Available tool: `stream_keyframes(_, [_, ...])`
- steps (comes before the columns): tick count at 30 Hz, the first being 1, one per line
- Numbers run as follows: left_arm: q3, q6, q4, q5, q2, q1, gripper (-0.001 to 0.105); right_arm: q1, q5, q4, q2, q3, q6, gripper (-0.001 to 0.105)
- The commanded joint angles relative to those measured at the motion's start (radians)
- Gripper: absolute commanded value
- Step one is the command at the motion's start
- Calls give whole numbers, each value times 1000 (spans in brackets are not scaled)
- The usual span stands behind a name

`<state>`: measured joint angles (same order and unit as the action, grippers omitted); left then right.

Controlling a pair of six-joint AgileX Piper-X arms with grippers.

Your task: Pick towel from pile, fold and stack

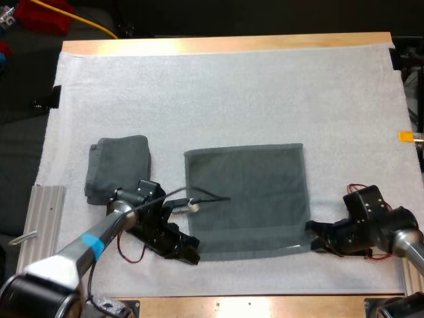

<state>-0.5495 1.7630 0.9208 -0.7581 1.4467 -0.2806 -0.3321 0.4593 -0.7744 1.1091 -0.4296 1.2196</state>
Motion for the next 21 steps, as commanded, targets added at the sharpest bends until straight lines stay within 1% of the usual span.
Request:
stream_keyframes(1, [-1, -15, 37, 29, -26, -4, 0, 0, -8, -29, -30, 1, 3, 0])
stream_keyframes(3, [-1, -17, 52, 30, -63, -4, 0, 0, -6, -47, -70, 1, 3, 0])
stream_keyframes(5, [-5, -17, 83, 54, -101, -23, 0, 0, -3, -76, -109, 1, 3, 0])
stream_keyframes(8, [-16, -10, 134, 97, -164, -94, 0, 0, 21, -108, -162, 1, -12, 0])
stream_keyframes(10, [-28, 24, 162, 150, -207, -153, 0, 0, 34, -126, -199, 1, -26, 0])
stream_keyframes(13, [-47, 48, 180, 210, -249, -210, 0, 0, 38, -162, -245, 1, -31, 0])
stream_keyframes(17, [-65, 57, 175, 204, -259, -223, 0, 0, 40, -182, -278, 1, -32, 0])
stream_keyframes(20, [-66, 72, 137, 183, -259, -199, 0, 0, 52, -128, -280, 1, -71, 0])
stream_keyframes(21, [-66, 79, 126, 167, -256, -187, 0, 0, 60, -90, -280, 1, -99, 0])
